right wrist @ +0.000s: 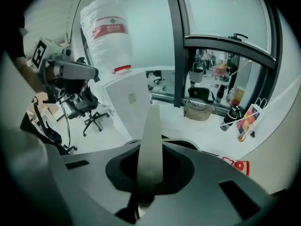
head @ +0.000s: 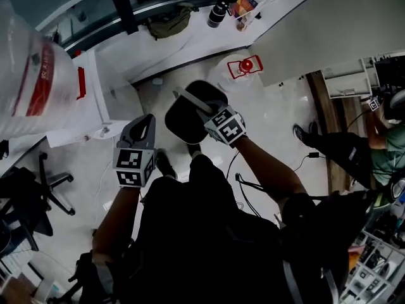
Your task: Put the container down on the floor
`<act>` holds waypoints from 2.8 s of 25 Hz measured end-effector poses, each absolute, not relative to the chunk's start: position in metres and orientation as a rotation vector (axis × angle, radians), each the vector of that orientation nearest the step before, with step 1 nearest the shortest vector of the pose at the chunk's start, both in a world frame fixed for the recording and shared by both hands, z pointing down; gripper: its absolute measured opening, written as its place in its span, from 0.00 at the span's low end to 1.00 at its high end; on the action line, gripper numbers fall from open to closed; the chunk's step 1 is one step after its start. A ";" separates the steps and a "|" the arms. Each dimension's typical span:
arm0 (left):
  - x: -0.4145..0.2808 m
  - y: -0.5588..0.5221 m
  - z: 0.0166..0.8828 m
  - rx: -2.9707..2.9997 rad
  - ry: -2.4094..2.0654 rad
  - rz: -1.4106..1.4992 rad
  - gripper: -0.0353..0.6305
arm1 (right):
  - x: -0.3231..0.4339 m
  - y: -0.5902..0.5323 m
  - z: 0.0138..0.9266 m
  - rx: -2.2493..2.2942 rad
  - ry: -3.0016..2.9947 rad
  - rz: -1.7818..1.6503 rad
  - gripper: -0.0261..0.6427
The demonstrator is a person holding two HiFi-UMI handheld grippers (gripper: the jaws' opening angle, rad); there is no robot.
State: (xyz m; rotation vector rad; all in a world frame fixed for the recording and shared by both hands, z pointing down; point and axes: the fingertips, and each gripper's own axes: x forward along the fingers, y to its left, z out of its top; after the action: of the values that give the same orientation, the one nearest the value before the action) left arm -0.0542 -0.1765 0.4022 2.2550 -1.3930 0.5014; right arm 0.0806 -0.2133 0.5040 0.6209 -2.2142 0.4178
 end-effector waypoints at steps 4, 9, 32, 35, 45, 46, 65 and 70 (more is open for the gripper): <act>-0.051 -0.193 0.424 2.200 -1.384 0.488 0.07 | 0.080 -0.226 0.535 0.572 -2.187 0.407 0.07; -0.049 -0.207 0.450 2.154 -1.402 0.499 0.07 | 0.078 -0.240 0.567 0.549 -2.154 0.431 0.07; -0.069 -0.273 0.604 1.906 -1.461 0.462 0.07 | 0.062 -0.295 0.729 0.428 -1.989 0.487 0.07; -0.070 -0.277 0.630 1.877 -1.480 0.456 0.07 | 0.062 -0.299 0.745 0.439 -1.977 0.500 0.07; -0.079 -0.263 0.715 1.708 -1.532 0.484 0.07 | 0.053 -0.308 0.815 0.429 -1.951 0.525 0.07; -0.079 -0.262 0.721 1.693 -1.537 0.477 0.07 | 0.052 -0.309 0.823 0.426 -1.947 0.525 0.07; -0.095 -0.261 0.809 1.609 -1.541 0.495 0.07 | 0.017 -0.325 0.937 0.393 -1.875 0.589 0.07; -0.104 -0.259 0.817 1.606 -1.538 0.483 0.07 | -0.004 -0.331 0.955 0.388 -1.870 0.591 0.07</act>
State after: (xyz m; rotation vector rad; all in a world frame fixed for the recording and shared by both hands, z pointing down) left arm -0.1044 -0.2589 0.8172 1.6061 -1.5384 0.4829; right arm -0.0039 -0.3307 0.9552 0.3877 -1.8695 0.5915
